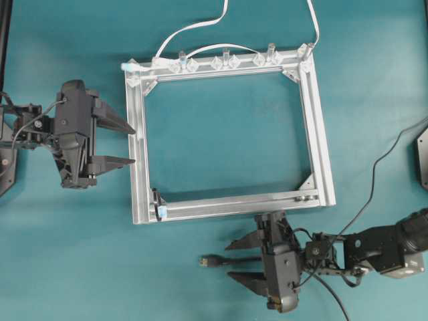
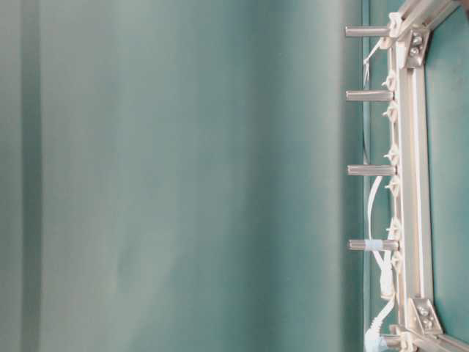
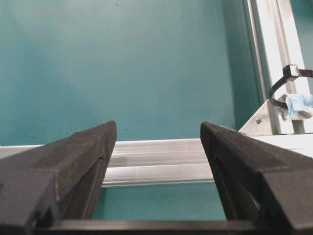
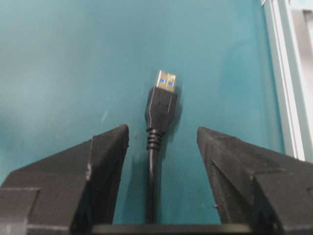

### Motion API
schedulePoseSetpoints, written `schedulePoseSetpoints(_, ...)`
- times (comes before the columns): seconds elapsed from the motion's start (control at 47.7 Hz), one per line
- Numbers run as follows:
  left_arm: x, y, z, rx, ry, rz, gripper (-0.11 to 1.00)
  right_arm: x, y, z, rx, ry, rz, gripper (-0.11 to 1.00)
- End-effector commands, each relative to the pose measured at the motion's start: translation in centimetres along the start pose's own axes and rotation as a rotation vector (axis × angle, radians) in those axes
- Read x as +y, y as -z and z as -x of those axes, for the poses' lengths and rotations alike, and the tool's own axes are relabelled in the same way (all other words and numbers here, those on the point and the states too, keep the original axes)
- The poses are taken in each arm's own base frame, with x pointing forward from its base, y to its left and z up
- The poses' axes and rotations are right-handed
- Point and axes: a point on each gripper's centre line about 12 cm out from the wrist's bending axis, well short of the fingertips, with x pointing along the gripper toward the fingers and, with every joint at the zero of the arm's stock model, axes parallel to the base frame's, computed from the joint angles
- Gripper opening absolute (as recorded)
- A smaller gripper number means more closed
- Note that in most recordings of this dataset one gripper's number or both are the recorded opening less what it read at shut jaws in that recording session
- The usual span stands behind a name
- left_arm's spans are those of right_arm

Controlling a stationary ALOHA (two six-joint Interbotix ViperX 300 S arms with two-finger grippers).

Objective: Insert the wire through the string loop located on the left side.
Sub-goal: 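Grasp the black USB cable behind its plug with the right gripper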

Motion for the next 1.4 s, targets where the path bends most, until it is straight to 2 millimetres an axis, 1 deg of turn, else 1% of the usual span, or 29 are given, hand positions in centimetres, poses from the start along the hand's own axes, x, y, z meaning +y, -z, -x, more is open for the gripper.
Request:
schedulePoseSetpoints(0.0, -0.1, -0.7, 0.1, -0.023, 0.003, 0.004, 0.77, 0.5, -1.1, 0.1, -0.035, -0.008, -0.012, 0.63)
schedulePoseSetpoints(0.419, -0.1, -1.0, 0.1, -0.031, 0.003, 0.006, 0.77, -0.1, -0.4, -0.5, -0.023, 0.016, -0.016, 0.63)
schedulePoseSetpoints(0.629, -0.1, -1.0, 0.1, -0.031, 0.003, 0.004, 0.77, -0.2, 0.5, -0.9, 0.001, 0.021, -0.008, 0.62)
schedulePoseSetpoints(0.692, -0.1, -1.0, 0.1, -0.031, 0.003, 0.006, 0.77, -0.1, 0.5, -1.0, 0.001, 0.021, -0.008, 0.55)
schedulePoseSetpoints(0.818, -0.1, -1.1, 0.1, -0.032, 0.004, 0.005, 0.77, -0.1, 0.7, -1.1, 0.023, 0.014, -0.009, 0.21)
schedulePoseSetpoints(0.86, -0.1, -1.1, 0.1, -0.032, 0.004, 0.005, 0.77, -0.1, 1.0, -1.1, 0.041, 0.008, -0.01, 0.13)
schedulePoseSetpoints(0.881, -0.1, -1.1, 0.1, -0.032, 0.003, 0.008, 0.77, 0.0, 1.1, -1.1, 0.05, 0.005, -0.01, 0.1)
schedulePoseSetpoints(0.985, -0.1, -1.1, 0.1, -0.032, 0.004, 0.008, 0.77, 0.1, 1.3, -1.1, 0.076, -0.005, -0.011, 0.1)
schedulePoseSetpoints(1.384, -0.1, -1.0, 0.1, -0.031, 0.004, 0.008, 0.77, 0.2, 0.3, -0.7, 0.059, -0.013, -0.023, 0.1)
